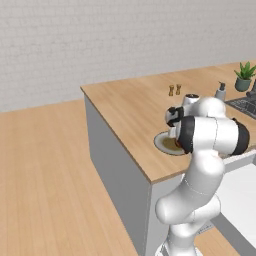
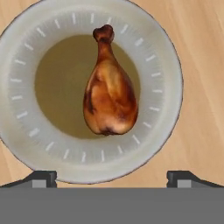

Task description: Pick up the knife from the drawer and place it on the cutting board. Then place the meat from the plate to the cutting board.

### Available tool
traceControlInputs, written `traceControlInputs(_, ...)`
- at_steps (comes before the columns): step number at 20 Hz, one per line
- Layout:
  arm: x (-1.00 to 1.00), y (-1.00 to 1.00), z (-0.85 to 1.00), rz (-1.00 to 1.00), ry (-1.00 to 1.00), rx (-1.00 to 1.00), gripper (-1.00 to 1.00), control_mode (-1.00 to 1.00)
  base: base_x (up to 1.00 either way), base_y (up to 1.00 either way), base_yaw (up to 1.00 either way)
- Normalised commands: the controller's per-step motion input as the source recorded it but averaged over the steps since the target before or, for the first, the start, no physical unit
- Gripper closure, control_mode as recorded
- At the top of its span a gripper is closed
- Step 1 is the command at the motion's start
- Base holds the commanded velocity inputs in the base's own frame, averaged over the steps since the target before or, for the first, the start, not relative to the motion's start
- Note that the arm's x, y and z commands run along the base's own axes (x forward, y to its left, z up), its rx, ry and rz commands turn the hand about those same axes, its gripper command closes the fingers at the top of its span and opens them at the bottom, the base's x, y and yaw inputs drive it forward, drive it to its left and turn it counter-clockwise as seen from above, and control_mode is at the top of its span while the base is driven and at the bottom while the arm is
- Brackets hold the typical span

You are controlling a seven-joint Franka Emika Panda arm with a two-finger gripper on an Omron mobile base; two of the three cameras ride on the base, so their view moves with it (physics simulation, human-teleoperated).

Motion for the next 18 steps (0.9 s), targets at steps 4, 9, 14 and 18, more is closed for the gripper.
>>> traceControlInputs(4,0.31,0.00,-0.32,-0.13,0.00,0.00,-1.00,-1.00,0.00,0.00,0.00)
traceControlInputs(9,0.27,0.00,-0.28,-0.09,0.00,-0.01,-1.00,-1.00,0.00,0.00,0.00)
traceControlInputs(14,0.29,0.00,-0.22,-0.07,0.00,0.00,-1.00,-1.00,0.00,0.00,0.00)
traceControlInputs(18,0.10,-0.07,-0.22,-0.05,0.00,0.00,-1.00,-1.00,0.00,0.00,0.00)
